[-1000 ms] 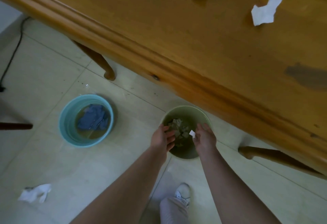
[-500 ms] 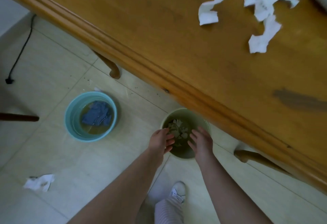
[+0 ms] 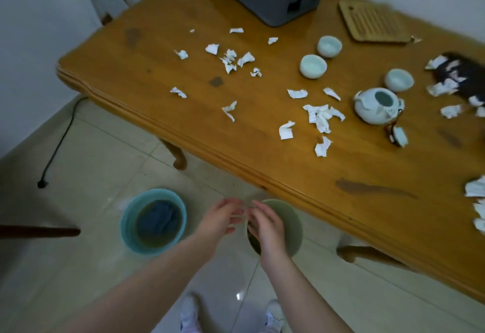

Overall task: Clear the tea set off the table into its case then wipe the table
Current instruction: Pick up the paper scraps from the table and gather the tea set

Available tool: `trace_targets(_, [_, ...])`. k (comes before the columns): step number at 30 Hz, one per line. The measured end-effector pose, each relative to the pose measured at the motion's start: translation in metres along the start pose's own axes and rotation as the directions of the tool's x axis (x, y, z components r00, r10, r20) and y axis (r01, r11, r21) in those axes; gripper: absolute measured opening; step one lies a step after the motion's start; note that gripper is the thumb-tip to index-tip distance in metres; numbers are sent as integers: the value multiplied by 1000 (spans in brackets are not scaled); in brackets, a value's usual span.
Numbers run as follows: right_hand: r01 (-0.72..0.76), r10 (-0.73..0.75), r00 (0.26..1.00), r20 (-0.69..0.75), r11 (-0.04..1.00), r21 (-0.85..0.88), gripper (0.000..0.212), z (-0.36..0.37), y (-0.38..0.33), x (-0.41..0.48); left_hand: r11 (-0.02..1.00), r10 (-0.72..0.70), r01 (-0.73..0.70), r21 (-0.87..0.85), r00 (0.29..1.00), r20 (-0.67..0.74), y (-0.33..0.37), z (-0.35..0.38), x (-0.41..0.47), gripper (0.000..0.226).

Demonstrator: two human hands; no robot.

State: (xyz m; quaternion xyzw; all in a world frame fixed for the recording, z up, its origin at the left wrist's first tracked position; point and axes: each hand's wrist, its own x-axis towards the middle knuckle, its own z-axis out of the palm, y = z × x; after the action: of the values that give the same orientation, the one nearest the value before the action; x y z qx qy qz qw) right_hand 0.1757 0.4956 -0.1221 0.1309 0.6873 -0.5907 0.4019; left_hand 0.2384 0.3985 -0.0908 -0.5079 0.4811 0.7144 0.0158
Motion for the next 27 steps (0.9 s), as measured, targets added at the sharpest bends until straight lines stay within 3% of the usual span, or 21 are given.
trace_targets(9, [287, -288, 956, 53, 958, 20, 16, 38, -93, -110, 923, 301, -307, 231, 952, 60, 84, -59, -77, 13])
trace_targets(15, [400, -395, 913, 105, 916, -27, 17, 55, -157, -114, 836, 447, -446, 320, 891, 77, 149, -67, -67, 16])
trace_targets(23, [484, -473, 875, 101, 861, -159, 18, 55, -230, -50, 741, 483, -416, 527, 876, 13, 221, -62, -5, 24])
trace_targets(27, [475, -478, 875, 81, 813, -336, 27, 52, -253, -7, 614, 558, -406, 677, 830, -10, 247, -68, 33, 30])
